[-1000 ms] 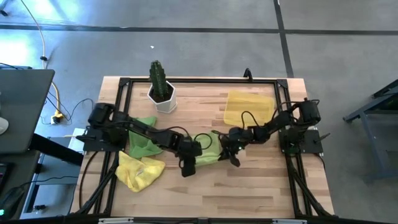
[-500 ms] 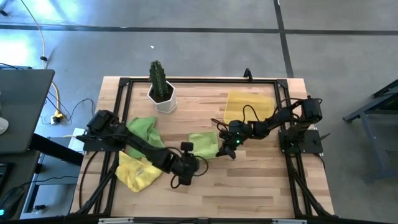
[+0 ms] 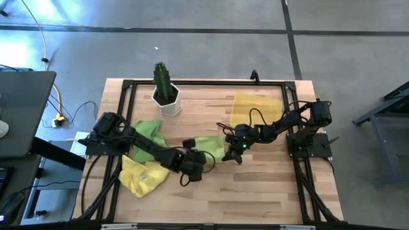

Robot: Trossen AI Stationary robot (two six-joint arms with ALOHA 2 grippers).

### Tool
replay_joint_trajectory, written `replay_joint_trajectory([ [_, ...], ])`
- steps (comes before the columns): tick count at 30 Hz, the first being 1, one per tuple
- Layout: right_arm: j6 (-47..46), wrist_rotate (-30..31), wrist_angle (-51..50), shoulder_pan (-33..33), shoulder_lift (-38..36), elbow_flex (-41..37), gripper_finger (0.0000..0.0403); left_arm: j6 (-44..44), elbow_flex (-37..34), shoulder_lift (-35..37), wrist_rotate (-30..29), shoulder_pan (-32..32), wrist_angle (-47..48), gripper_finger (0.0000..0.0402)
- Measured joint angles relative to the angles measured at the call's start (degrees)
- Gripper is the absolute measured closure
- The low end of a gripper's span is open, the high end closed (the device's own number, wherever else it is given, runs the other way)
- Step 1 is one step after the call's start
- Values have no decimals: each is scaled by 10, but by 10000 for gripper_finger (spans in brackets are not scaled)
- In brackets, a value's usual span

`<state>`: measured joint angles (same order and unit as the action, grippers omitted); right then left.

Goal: Roll microfiber towels into tight, uniform cylinder then place into a basket
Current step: Roll the light green microfiber cloth

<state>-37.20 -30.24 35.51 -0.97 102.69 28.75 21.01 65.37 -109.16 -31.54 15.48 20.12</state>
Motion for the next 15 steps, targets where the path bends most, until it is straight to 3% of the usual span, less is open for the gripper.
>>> replay_joint_trajectory([
  [5, 18, -1, -4, 0, 0, 0, 402, 23, 0, -24, 78, -6, -6, 314],
  [9, 49, -3, -2, 0, 0, -1, 390, 34, 2, -34, 95, -6, -12, 314],
  [15, 168, 0, -24, -2, -23, -5, 319, 38, 2, -36, 95, -5, -10, 314],
])
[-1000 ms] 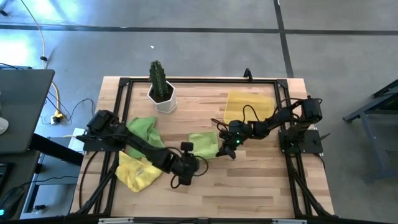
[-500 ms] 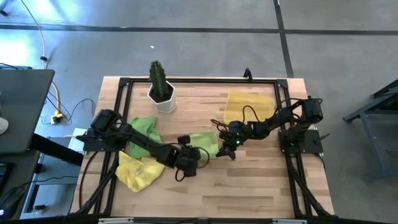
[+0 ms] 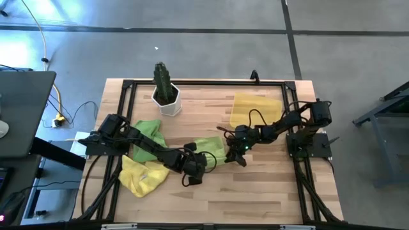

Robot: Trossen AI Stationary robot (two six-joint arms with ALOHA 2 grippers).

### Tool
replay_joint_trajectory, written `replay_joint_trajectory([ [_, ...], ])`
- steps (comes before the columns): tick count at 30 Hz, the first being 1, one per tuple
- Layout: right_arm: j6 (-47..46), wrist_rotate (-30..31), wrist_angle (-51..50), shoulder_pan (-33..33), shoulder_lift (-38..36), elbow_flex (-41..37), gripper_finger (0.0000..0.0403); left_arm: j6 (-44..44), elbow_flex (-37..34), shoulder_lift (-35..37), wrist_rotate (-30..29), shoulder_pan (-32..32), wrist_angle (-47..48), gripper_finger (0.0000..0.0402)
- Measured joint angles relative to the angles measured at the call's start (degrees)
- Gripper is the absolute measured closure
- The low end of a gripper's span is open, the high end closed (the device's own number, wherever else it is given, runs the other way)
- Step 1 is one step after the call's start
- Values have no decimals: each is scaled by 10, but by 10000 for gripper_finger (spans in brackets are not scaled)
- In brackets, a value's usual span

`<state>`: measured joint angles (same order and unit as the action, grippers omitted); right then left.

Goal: Roll microfiber towels into tight, uniform cylinder then place into a basket
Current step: Roll the light green microfiber cloth

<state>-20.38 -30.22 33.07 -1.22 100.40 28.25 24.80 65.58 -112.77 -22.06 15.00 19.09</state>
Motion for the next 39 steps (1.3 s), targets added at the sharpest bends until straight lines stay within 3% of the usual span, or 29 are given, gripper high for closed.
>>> replay_joint_trajectory([
  [6, 123, -1, -72, -7, -96, 0, 252, 6, 0, 0, 2, -2, 2, 314],
  [11, 260, 18, -99, 45, -151, 0, 239, 12, 0, 0, 5, -7, 2, 314],
  [18, 421, 223, -68, 144, -117, 0, 249, 22, -1, 0, 12, -14, 0, 314],
  [22, 423, 304, -17, 160, -79, 1, 249, 23, -1, -1, 12, -14, -1, 314],
  [34, 419, 308, 1, 155, -5, 2, 249, 38, -1, -1, 21, -15, -6, 314],
  [39, 388, 326, 4, 155, 7, 3, 249, 37, -2, -2, 72, -16, -36, 314],
])
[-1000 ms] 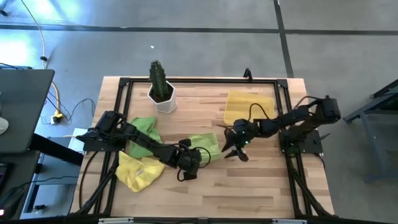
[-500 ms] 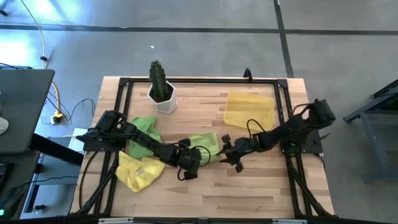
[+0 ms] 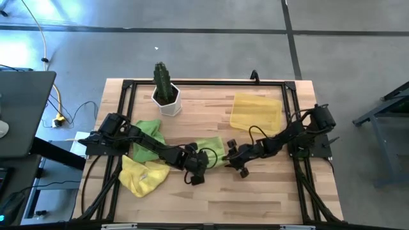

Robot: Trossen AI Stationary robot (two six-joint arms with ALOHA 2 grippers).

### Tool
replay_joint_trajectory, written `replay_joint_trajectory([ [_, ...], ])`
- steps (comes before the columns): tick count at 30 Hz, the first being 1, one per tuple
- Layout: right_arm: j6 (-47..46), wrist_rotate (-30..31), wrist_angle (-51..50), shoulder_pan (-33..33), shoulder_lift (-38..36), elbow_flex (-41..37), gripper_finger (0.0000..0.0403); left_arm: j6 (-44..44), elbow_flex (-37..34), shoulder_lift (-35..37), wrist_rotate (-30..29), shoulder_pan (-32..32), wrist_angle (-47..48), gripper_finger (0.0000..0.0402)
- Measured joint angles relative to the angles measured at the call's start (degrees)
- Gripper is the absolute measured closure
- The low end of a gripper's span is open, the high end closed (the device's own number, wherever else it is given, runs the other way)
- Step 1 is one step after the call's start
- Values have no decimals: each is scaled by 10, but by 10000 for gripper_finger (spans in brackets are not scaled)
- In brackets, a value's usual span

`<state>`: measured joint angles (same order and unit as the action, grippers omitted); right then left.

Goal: Roll microfiber towels into tight, uniform cylinder then place into a basket
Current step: Roll the light green microfiber cloth

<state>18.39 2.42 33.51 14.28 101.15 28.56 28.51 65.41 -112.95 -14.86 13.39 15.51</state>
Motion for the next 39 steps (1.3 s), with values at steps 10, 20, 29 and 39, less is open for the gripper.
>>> replay_joint_trajectory([
  [10, -116, 16, -27, 0, 3, 2, 330, -8, 22, -3, 31, 1, 13, 314],
  [20, -190, -30, -31, -15, 3, 1, 397, -42, 102, -3, 10, 7, 141, 314],
  [29, -357, -279, -80, -95, 6, 41, 400, -91, 149, -2, -68, 39, 176, 314],
  [39, -494, -365, -235, -164, 5, 114, 402, -176, 149, -2, -142, 81, 177, 314],
])
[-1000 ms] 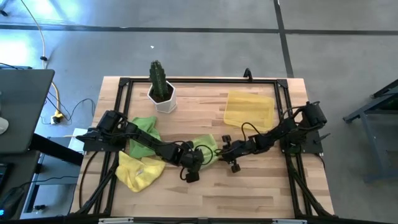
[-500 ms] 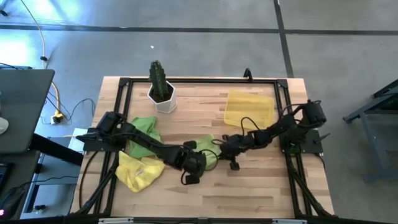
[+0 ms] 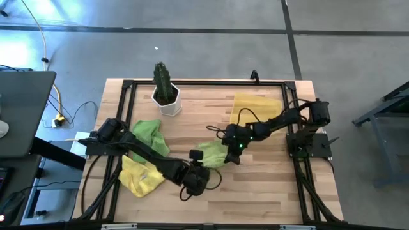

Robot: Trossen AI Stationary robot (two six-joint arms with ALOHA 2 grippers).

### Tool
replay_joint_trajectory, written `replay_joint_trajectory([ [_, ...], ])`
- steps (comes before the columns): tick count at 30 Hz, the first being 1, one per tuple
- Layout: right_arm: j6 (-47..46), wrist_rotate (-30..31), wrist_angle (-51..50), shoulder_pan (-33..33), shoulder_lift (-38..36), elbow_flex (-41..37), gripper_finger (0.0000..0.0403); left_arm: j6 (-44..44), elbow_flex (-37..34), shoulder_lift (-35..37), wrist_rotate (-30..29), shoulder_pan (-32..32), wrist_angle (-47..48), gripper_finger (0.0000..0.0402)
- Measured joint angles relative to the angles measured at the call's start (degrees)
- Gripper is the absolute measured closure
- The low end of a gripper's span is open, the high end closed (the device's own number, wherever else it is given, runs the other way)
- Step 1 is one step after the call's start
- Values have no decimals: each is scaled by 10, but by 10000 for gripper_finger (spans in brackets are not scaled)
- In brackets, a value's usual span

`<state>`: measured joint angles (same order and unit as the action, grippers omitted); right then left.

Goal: Roll microfiber towels into tight, uniform cylinder then place into a basket
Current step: Roll the light green microfiber cloth

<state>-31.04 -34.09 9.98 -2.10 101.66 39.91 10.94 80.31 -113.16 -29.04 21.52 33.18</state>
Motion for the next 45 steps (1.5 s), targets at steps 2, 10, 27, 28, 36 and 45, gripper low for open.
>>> replay_joint_trajectory([
  [2, -4, 2, -12, -8, -1, 1, 402, -19, 0, -7, -3, 8, -2, 314],
  [10, -4, 14, -24, -14, -1, 1, 402, -36, 0, -72, -65, 15, 0, 314],
  [27, -3, 20, -24, -13, -1, 1, 402, -51, 0, -79, -194, 6, 0, 314],
  [28, -3, 21, -24, -13, -1, 1, 402, -55, 0, -79, -199, 6, 0, 314],
  [36, -2, 22, -24, -11, -1, 1, 402, -39, 0, -79, -200, -17, 0, 314],
  [45, 10, 25, -24, -5, -1, 1, 402, 28, 0, -79, -19, -72, 24, 314],
])
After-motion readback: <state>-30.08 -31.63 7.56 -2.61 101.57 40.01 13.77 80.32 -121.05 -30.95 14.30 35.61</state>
